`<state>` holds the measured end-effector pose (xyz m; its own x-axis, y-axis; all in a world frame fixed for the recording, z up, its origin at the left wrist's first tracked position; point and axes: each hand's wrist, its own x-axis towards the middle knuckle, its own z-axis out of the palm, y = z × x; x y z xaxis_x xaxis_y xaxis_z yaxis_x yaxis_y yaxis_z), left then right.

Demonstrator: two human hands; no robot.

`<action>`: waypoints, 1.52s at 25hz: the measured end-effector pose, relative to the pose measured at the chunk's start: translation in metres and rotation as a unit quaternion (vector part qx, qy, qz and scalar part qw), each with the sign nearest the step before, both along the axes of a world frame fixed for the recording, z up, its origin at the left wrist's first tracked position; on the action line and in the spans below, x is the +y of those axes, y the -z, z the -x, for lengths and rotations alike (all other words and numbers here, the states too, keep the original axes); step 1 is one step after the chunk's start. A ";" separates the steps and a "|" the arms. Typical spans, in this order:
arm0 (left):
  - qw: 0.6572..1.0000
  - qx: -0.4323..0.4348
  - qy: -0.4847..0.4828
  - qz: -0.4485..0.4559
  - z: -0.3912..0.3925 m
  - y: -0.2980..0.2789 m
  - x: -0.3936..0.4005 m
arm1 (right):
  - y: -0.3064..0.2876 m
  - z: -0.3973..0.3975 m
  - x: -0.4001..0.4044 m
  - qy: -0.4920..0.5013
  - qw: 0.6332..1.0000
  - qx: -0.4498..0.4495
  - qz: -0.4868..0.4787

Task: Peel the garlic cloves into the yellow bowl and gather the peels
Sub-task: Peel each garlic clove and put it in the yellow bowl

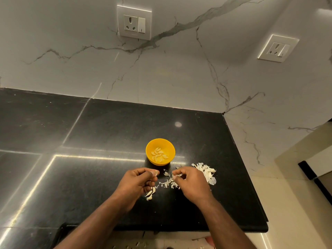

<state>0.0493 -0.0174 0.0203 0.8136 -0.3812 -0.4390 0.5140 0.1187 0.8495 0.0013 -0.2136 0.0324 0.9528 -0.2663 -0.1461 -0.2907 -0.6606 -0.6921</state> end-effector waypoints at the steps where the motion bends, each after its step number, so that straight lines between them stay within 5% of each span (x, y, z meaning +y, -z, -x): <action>1: 1.000 -0.008 0.002 -0.006 0.000 0.000 0.000 | -0.002 -0.002 0.004 -0.007 0.999 -0.024 -0.033; 7: 0.999 -0.019 0.038 -0.021 -0.002 0.002 0.000 | -0.002 -0.005 0.028 -0.085 0.986 -0.097 -0.104; 30: 1.000 -0.010 0.009 0.019 -0.004 -0.009 -0.004 | 0.011 -0.011 0.043 0.041 0.922 -0.128 -0.363; 38: 0.985 -0.132 -0.008 -0.111 -0.007 -0.003 -0.002 | -0.004 -0.010 0.034 0.008 0.962 -0.109 -0.251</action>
